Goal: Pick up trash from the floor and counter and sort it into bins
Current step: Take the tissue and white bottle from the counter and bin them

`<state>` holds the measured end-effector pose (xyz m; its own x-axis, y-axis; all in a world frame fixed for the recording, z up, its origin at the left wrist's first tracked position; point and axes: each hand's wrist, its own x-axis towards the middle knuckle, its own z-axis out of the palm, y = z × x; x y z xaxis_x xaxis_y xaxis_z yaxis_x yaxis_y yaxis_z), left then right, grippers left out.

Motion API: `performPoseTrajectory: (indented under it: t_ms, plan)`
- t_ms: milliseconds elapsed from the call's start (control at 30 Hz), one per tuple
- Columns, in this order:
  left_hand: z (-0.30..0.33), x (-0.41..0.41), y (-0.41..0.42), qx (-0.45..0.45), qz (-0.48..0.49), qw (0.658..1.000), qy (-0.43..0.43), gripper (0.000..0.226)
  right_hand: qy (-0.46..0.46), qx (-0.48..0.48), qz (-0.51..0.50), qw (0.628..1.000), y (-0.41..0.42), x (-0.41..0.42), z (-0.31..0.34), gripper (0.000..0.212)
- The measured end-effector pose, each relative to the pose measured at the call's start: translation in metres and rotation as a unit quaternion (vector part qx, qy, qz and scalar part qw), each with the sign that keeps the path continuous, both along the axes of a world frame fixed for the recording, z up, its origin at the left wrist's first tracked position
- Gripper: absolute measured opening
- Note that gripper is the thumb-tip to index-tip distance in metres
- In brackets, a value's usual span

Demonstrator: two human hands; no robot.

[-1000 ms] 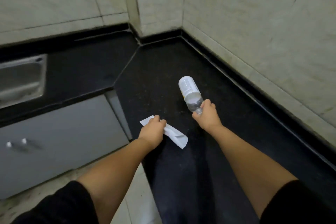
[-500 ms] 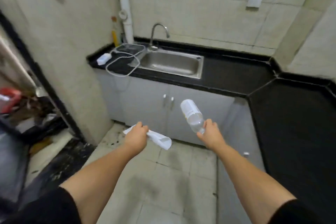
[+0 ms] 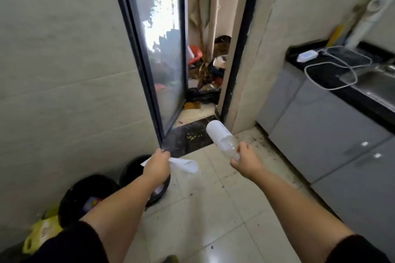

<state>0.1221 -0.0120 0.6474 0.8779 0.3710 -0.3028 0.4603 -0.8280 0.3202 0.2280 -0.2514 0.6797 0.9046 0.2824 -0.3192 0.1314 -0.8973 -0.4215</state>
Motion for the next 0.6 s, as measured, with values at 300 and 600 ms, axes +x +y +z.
performPoseTrajectory:
  t_ms: [300, 600]
  plan:
    - [-0.076, -0.051, 0.109, -0.038, 0.009, 0.993, 0.115, 0.030, 0.076, -0.028, 0.032, 0.996, 0.133, -0.028, -0.091, 0.032]
    - [-0.244, -0.018, 0.221, -0.058, -0.016, 0.986, 0.154, 0.033, 0.135, 0.046, -0.080, 0.987, 0.268, -0.062, -0.258, 0.031]
